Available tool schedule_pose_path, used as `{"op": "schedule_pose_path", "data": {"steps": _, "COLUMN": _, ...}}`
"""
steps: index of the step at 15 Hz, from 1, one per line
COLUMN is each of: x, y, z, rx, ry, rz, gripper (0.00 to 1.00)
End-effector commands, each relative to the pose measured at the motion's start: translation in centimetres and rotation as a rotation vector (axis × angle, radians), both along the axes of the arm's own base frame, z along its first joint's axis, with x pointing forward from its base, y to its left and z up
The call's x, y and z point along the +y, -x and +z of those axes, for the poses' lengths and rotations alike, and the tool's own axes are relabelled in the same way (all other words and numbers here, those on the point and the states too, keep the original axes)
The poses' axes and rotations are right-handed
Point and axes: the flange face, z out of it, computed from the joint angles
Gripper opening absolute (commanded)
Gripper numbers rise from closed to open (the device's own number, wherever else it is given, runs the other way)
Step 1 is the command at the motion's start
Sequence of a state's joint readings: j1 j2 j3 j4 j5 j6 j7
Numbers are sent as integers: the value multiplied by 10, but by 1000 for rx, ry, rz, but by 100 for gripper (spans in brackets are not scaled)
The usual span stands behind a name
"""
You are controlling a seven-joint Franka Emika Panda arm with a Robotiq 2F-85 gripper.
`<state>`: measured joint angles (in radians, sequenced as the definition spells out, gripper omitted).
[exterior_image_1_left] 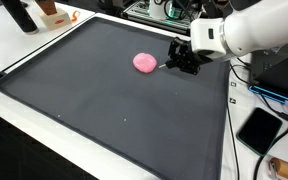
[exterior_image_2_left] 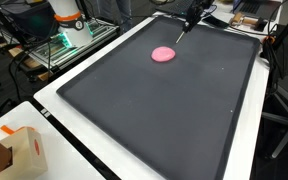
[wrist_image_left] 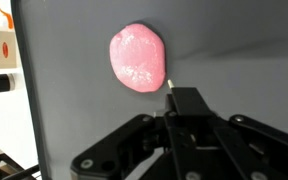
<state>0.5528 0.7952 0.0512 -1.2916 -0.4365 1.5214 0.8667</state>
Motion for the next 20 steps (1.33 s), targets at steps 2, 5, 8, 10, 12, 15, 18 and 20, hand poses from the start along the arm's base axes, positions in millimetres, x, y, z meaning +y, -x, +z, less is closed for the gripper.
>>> {"op": "schedule_pose_path", "data": {"steps": 2, "x": -22, "y": -10, "z": 20, "rx": 32, "ry": -145, "rz": 70, "gripper": 3}}
{"op": "schedule_pose_path", "data": {"steps": 5, "x": -39, "y": -17, "z": 34, "rx": 54, "ry": -221, "rz": 104, "gripper": 3}}
{"op": "schedule_pose_path", "data": {"steps": 8, "x": -56, "y": -21, "z": 54, "rx": 82, "ry": -296, "rz": 133, "gripper": 3}}
{"op": "schedule_pose_path", "data": {"steps": 10, "x": -66, "y": -19, "z": 70, "rx": 107, "ry": -351, "rz": 169, "gripper": 3}}
{"op": "schedule_pose_path", "data": {"steps": 12, "x": -76, "y": -16, "z": 88, "rx": 107, "ry": -408, "rz": 218, "gripper": 3}}
{"op": "schedule_pose_path", "data": {"steps": 15, "x": -95, "y": -6, "z": 119, "rx": 104, "ry": -449, "rz": 309, "gripper": 3}}
{"op": "schedule_pose_path", "data": {"steps": 18, "x": -113, "y": 10, "z": 153, "rx": 95, "ry": -470, "rz": 404, "gripper": 3}}
{"op": "schedule_pose_path", "data": {"steps": 20, "x": -123, "y": 22, "z": 177, "rx": 75, "ry": -487, "rz": 468, "gripper": 3}}
